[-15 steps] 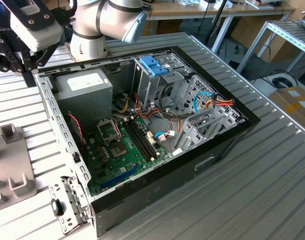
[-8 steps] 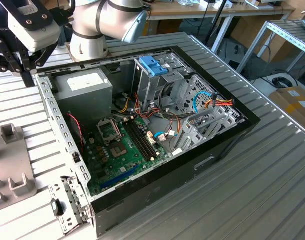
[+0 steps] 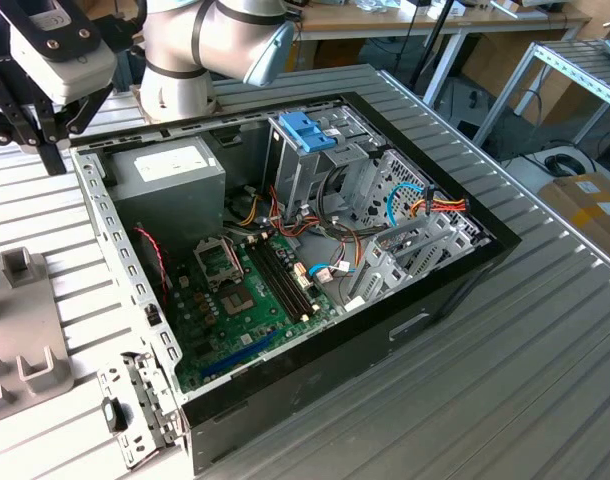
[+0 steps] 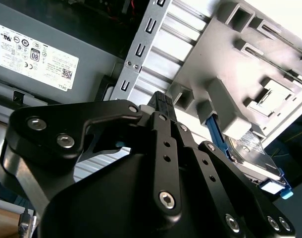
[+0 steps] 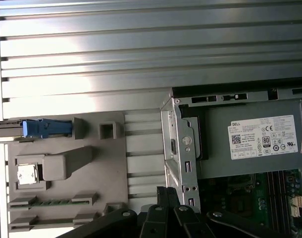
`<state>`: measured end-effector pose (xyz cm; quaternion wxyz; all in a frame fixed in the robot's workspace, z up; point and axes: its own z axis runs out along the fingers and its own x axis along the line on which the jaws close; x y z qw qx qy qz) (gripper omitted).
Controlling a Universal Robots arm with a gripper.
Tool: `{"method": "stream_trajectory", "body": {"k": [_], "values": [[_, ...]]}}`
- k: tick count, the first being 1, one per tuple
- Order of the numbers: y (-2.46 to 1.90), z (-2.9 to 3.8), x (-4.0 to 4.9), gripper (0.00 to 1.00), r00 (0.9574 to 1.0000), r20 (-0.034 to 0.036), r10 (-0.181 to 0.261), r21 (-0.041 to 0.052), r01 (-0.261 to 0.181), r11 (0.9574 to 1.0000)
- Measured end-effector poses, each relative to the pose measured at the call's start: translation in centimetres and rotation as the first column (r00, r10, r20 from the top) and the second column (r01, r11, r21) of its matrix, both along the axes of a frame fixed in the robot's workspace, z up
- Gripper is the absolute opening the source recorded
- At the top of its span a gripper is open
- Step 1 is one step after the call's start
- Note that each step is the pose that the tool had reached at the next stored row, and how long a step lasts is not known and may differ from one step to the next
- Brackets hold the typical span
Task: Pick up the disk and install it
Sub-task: 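Reach for the disk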
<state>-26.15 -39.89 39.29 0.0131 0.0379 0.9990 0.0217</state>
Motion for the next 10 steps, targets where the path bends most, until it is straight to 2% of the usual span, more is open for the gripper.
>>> {"method": "stream_trajectory", "body": {"k": [10], "values": [[0.00, 0.00, -0.25, 0.10, 1.0000, 0.0000, 0.000, 0.0000, 0.000, 1.0000]]}}
